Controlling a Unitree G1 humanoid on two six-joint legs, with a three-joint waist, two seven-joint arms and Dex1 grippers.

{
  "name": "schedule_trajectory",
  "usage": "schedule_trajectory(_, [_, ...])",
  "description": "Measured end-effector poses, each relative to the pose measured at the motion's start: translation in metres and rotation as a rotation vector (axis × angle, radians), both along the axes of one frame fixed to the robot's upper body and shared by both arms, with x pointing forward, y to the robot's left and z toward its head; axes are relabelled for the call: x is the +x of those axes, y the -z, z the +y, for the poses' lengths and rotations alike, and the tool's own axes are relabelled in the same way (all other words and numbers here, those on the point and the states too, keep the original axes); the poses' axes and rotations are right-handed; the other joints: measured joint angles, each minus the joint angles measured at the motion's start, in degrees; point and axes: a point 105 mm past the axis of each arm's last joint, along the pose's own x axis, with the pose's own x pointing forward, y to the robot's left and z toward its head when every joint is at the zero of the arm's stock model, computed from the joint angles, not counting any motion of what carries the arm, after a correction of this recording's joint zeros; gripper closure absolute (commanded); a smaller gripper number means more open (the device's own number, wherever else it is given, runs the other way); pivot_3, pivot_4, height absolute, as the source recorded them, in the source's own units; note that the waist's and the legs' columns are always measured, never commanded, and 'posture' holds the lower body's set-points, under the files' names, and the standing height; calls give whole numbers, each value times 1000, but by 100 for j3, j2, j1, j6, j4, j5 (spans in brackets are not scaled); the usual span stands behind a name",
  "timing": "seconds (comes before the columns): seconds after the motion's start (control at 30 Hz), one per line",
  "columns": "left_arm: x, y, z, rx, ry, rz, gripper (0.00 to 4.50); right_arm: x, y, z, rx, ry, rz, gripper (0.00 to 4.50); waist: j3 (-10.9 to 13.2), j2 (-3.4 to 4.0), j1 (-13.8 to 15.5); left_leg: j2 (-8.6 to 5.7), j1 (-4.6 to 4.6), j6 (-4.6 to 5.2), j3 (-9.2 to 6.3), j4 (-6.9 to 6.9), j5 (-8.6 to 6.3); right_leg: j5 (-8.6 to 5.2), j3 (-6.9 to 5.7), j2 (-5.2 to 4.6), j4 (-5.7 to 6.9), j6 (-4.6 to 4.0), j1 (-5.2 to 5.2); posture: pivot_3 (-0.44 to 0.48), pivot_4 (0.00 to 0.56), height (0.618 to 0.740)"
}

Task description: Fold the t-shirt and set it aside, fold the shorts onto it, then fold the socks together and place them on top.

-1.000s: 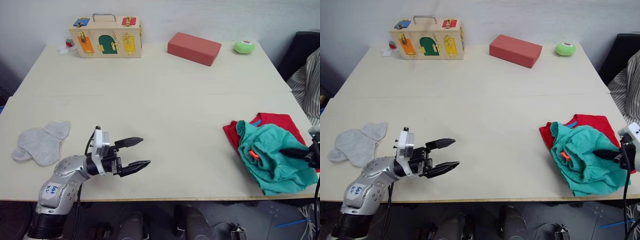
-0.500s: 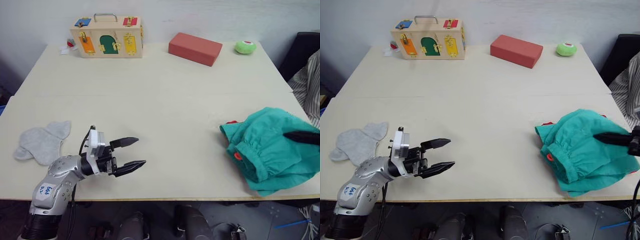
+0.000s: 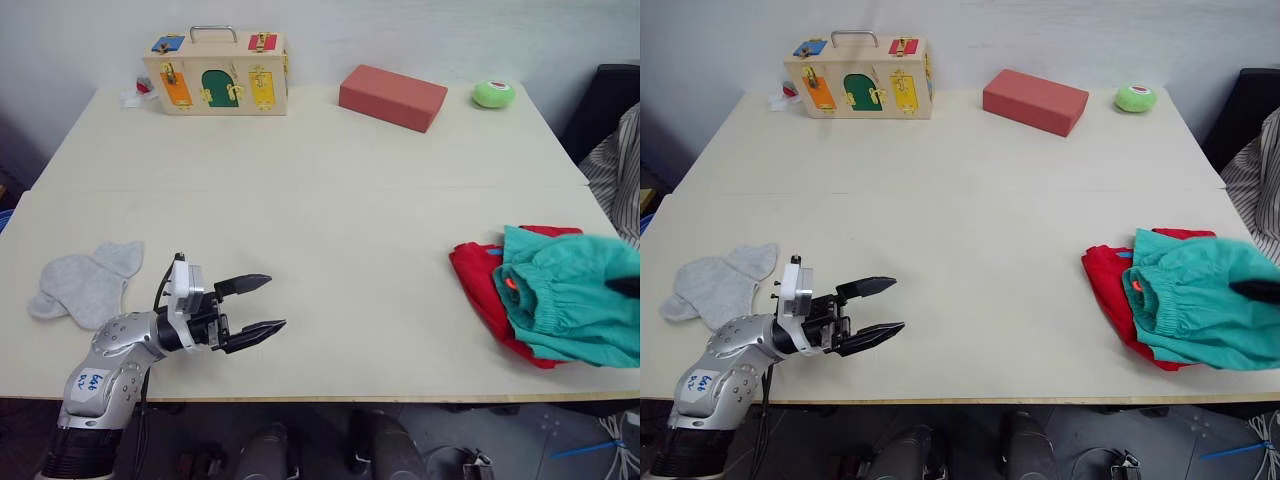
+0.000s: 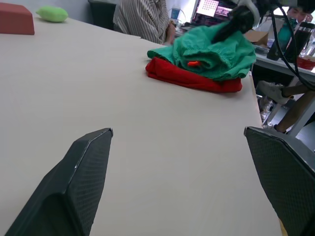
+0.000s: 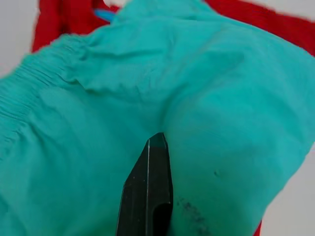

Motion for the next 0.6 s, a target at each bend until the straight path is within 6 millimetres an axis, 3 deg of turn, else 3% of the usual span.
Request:
schedule_trajectory(0.23, [1, 4, 2, 4, -1, 15, 23, 18, 19, -5, -67, 43, -75, 4500, 1, 1, -20, 2, 10, -6, 12, 1, 4, 0, 14, 4, 12, 0, -1, 0, 150, 740])
schedule_trajectory(0.4, [0, 5, 3, 9, 7, 17, 0, 20, 14, -3, -43, 35, -71, 3096, 1, 3, -18, 4, 10, -6, 12, 2, 4, 0, 17, 4, 12, 0, -2, 0, 150, 740])
schedule_trajectory(0.6, [-3, 8, 6, 27, 3, 31, 0, -18, 2, -26, -136, 29, 29, 921, 4, 16, 26, 0, 8, -4, 11, 2, 4, 0, 16, -1, 9, 0, -2, 0, 150, 740])
